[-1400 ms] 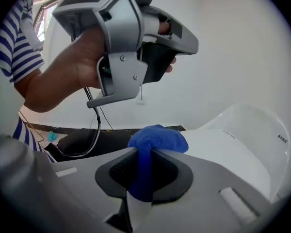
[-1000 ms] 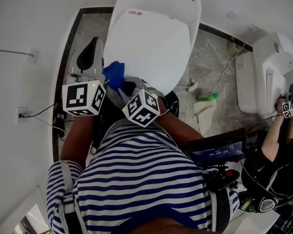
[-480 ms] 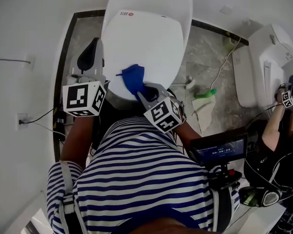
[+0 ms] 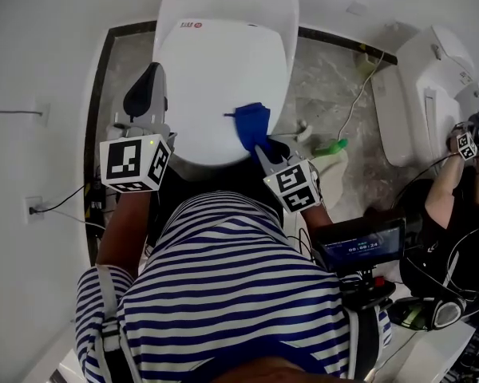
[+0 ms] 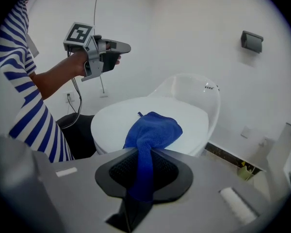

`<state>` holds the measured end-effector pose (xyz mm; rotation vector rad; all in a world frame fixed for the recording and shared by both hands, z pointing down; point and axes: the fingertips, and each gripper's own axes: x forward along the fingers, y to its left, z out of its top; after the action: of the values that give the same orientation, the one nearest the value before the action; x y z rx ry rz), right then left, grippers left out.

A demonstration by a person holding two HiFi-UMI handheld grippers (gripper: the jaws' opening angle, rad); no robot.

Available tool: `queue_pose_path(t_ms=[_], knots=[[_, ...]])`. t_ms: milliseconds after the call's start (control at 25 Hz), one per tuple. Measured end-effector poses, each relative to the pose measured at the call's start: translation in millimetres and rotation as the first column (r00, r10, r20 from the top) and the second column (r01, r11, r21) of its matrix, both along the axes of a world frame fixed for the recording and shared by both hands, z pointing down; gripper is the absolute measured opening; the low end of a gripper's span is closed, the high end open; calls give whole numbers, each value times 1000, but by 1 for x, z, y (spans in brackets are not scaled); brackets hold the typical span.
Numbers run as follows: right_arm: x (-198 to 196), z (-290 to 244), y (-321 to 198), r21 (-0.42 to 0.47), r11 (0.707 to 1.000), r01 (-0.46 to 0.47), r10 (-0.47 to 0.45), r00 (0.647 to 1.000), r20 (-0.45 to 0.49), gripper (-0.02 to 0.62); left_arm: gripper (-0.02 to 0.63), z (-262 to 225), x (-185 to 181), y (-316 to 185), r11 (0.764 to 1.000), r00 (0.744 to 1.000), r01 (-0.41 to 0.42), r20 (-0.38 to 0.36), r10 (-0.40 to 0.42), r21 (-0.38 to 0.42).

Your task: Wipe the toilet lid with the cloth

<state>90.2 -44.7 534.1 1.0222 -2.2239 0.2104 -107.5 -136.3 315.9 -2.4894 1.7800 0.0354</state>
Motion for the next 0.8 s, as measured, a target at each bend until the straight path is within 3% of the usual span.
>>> queue_pose_path(t_ms=[360, 800], knots=[[30, -3, -10, 2, 997, -77, 77, 997, -5, 66, 3, -4, 10, -2, 1000, 1000, -16, 8, 17, -14], [14, -89, -92, 216, 967, -132, 112, 989, 99, 66, 3, 10, 10, -16, 999, 1000, -18, -6, 17, -35]])
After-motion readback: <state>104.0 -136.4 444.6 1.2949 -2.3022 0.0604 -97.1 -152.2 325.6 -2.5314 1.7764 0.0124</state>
